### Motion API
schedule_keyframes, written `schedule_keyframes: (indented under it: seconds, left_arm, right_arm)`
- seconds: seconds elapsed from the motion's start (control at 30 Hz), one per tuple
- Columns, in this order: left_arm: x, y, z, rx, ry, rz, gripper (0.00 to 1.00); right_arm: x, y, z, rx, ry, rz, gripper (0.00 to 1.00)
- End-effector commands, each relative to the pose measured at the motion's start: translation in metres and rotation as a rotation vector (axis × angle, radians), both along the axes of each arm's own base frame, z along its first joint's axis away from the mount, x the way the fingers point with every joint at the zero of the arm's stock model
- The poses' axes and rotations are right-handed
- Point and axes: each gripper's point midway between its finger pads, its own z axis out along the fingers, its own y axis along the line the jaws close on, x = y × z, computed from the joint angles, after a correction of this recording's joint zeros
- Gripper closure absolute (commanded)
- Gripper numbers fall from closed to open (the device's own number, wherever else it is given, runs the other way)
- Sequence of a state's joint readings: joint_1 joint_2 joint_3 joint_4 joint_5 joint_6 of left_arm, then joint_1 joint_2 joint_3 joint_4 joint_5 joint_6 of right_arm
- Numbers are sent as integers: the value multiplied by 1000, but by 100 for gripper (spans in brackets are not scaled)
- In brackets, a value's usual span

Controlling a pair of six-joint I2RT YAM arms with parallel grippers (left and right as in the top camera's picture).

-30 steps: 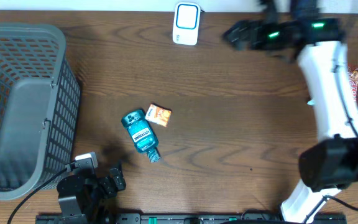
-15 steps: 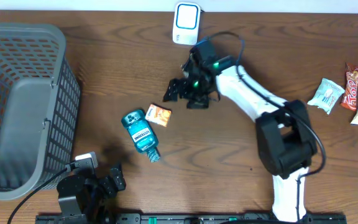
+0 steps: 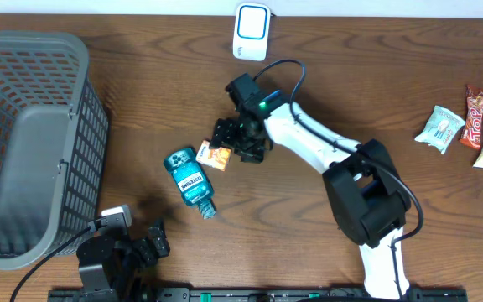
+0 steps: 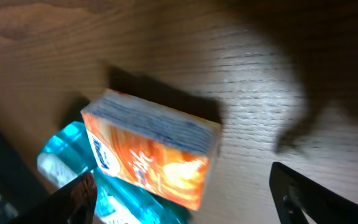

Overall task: Scan the item barcode
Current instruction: 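Close the right gripper on the orange packet and lift it, then carry the orange packet up to the white scanner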

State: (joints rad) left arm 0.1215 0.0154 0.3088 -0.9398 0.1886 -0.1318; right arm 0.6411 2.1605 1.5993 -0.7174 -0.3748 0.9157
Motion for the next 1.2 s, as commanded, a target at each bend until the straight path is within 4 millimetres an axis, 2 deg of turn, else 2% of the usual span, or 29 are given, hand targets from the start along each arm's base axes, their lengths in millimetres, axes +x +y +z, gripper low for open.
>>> schedule_keyframes:
  seconds: [0.0, 0.07, 0.17, 0.3, 0.37, 0.4, 0.43, 0.5, 0.57, 0.7, 0.83, 0.9, 1.03, 1.17]
  left_arm:
    - [-6, -1, -8, -10, 36, 2, 2]
    - [-6, -1, -8, -9, 36, 2, 2]
    - [-6, -1, -8, -9, 36, 2, 2]
    - [-6, -1, -8, -9, 36, 2, 2]
    - [-6, -1, -8, -9, 36, 2, 2]
    - [-6, -1, -8, -9, 36, 2, 2]
    - [-5, -1, -8, -9, 36, 2, 2]
    - [-6, -1, -8, -9, 36, 2, 2]
    - [-6, -1, -8, -9, 36, 2, 2]
    - [-6, -1, -8, -9, 36, 2, 2]
    - [-6, -1, -8, -9, 36, 2, 2]
    - [-6, -1, -8, -9, 36, 2, 2]
    - [-6, -1, -8, -9, 36, 2, 2]
    - [-6, -1, -8, -9, 36, 2, 2]
  right_arm:
    - [4, 2, -11, -58, -31, -65, 22]
    - [4, 4, -19, -71, -37, -60, 28]
    - [4, -5, -39, -147, -43, -71, 42]
    - [-7, -15, -67, -208, 39, -119, 62]
    - [-13, -20, -79, -237, 71, -126, 79]
    - [-14, -21, -82, -245, 79, -125, 92]
    - [-15, -24, -83, -253, 86, -127, 99]
    - [-14, -29, -82, -261, 96, -136, 99]
    - [-10, -32, -71, -234, 96, -115, 99]
    - [-1, -43, -21, -100, 85, -4, 99]
    - [-21, -45, 47, 214, 132, 202, 99]
    - [-32, -55, 68, 295, 186, 213, 99]
    - [-50, -78, 91, 352, 355, 126, 99]
    - [-69, -97, 99, 354, 453, 131, 99]
